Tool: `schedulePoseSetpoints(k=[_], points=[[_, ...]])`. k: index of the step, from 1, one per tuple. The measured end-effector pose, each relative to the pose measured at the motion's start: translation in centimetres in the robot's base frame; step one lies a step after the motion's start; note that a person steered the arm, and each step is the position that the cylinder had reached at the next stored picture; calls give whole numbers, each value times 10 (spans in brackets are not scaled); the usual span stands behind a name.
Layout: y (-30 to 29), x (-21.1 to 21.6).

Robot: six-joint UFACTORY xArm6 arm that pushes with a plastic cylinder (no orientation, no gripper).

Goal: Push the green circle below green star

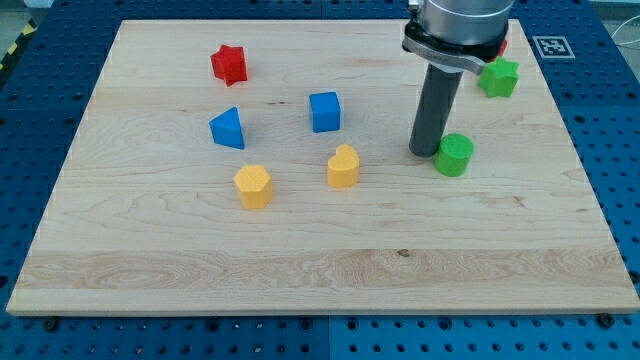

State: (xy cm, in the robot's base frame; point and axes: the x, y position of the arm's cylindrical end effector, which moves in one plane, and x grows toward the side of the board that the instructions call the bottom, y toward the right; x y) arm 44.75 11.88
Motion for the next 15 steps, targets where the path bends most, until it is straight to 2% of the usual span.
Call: schedulePoseSetpoints(k=[2, 5, 10, 12, 15], points=[[19, 31], [78, 29], [73, -8], [51, -19], [81, -21]])
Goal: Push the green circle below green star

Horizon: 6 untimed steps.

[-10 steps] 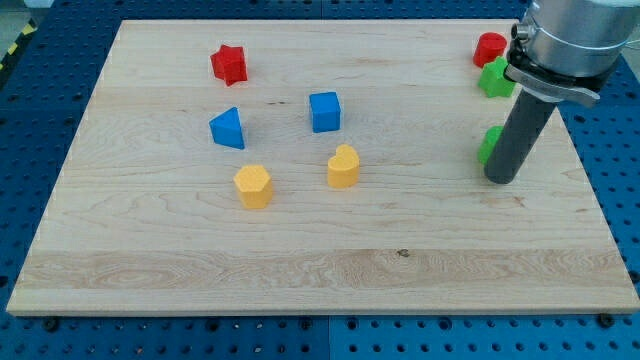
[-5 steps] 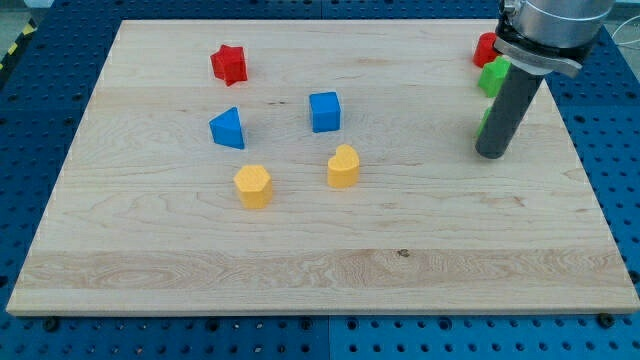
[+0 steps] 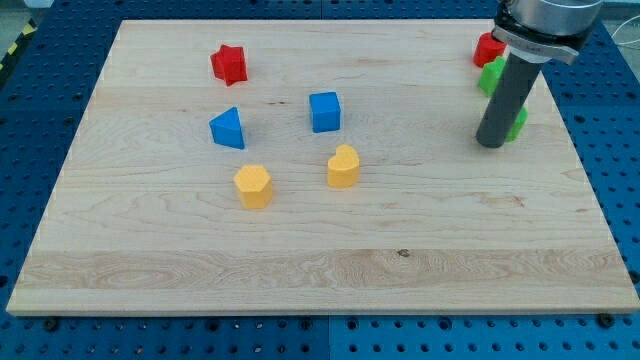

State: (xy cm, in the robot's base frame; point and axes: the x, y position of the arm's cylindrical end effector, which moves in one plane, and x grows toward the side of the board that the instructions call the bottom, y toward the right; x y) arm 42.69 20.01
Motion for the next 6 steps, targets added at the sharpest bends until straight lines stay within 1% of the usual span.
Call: schedulePoseSetpoints(k=[1, 5, 6], points=[[4, -1], [72, -2], [60, -3]])
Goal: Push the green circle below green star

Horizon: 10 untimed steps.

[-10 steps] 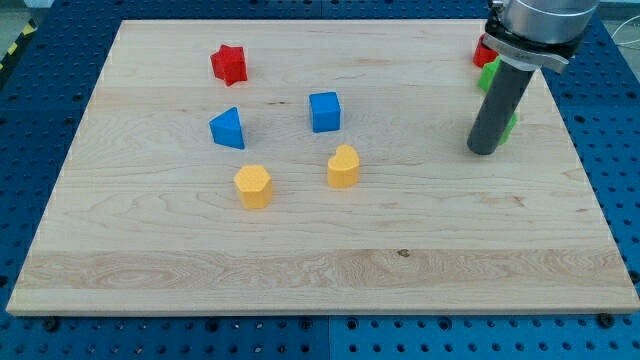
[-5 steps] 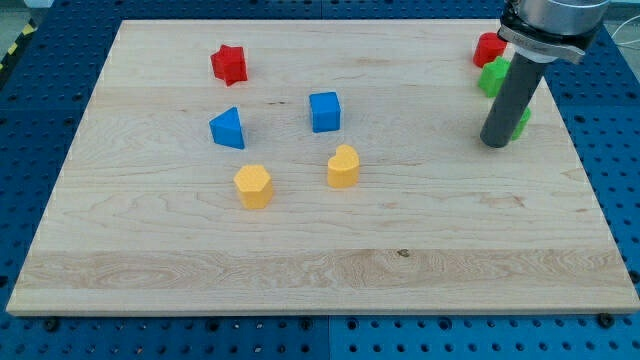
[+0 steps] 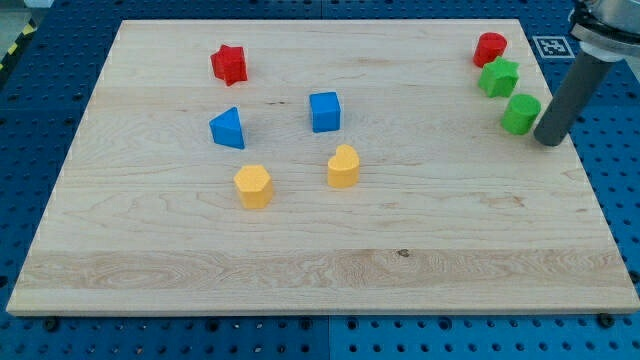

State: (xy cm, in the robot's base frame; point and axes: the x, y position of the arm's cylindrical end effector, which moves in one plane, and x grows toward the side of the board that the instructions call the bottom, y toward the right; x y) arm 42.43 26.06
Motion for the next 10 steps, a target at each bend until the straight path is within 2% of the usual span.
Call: schedulePoseSetpoints(k=[1, 3, 5, 9, 10], points=[[-16, -10], [11, -14], [7, -32], [-3, -33], [45, -27]])
